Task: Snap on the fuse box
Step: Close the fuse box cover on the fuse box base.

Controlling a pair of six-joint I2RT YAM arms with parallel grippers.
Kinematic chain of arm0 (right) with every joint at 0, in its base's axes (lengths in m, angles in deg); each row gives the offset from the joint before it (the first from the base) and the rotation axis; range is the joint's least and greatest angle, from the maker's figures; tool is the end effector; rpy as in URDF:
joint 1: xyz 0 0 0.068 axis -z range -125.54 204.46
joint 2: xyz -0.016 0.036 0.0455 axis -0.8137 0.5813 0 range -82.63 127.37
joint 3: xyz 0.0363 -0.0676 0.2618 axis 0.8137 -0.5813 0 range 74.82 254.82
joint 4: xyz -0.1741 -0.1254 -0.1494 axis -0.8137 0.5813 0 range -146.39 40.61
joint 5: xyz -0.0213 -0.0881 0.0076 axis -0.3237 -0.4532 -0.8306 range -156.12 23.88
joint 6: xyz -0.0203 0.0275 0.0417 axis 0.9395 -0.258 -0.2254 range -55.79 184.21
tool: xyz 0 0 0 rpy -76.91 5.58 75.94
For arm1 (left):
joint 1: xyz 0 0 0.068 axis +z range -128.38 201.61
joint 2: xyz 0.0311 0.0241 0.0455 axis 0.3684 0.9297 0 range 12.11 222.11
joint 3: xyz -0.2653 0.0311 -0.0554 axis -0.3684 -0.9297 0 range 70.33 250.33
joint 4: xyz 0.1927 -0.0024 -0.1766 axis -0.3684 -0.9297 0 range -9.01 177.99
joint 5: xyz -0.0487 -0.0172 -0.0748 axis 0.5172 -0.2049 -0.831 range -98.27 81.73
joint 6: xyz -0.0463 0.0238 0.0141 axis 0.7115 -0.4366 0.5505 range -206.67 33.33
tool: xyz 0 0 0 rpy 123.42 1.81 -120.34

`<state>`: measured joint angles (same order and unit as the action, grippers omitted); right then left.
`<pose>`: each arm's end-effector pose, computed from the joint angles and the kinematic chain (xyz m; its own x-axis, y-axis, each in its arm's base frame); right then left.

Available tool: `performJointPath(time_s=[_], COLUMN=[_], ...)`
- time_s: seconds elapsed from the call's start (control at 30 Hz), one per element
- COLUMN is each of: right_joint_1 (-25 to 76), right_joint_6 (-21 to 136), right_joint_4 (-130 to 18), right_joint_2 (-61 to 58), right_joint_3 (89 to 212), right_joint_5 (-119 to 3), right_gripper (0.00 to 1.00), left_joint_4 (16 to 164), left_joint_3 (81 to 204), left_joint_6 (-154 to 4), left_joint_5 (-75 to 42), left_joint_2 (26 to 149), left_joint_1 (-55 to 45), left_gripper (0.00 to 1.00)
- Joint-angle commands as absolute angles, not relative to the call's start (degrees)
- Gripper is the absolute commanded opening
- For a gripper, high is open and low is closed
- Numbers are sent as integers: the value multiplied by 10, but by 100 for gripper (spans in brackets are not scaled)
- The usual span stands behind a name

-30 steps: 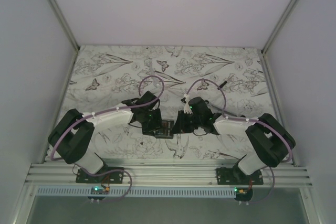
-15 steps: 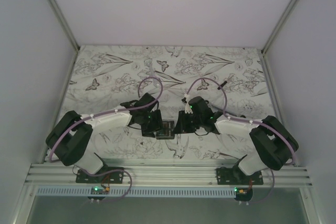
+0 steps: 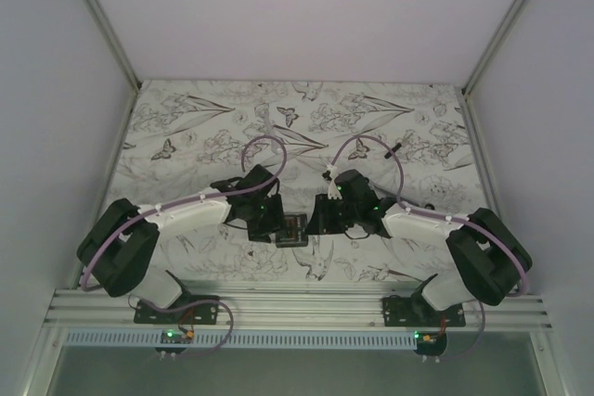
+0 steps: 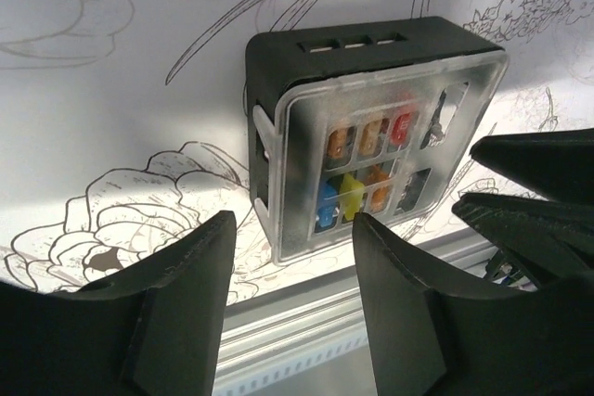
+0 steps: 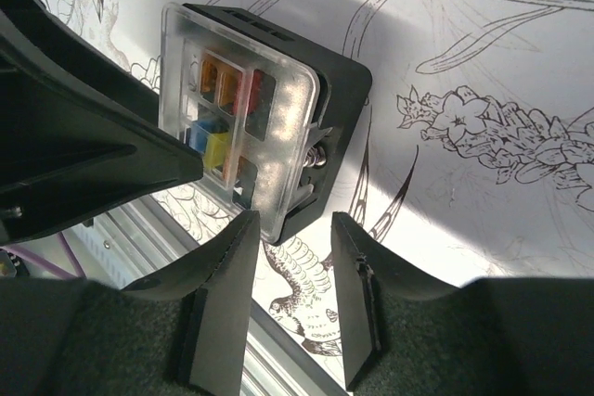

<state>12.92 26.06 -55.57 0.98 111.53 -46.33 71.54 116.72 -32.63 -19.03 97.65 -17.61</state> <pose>0.1972 0.1908 0.1584 -0.9263 -0.0440 -0.3742 -0.2826 0.7381 0.6126 0.2194 -0.1879 0.1787 -0.9443 -0.2556 -0.2071 -0.1045 0.8300 -0.5479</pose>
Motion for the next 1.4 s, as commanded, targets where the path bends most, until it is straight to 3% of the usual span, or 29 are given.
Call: performJointPath(time_s=[0.0, 0.73, 1.0, 1.37], right_joint_1=[124, 109, 110, 105], right_joint_6=[249, 223, 250, 215], right_joint_4=[-586, -632, -528, -607], right_joint_2=[12, 41, -20, 23], right_joint_3=[1116, 1111, 1116, 1097], right_joint_5=[-460, -432, -551, -464], right_gripper=[44, 46, 61, 59], left_joint_4=[699, 725, 724, 725], left_joint_3=[1194, 1214, 1193, 1203], left_joint_6=[-336, -327, -324, -316], left_joint_5=[-186, -208, -191, -197], left_joint_2=[1000, 1038, 1028, 1039], left_joint_1=[-177, -195, -196, -199], left_gripper=[55, 48, 48, 48])
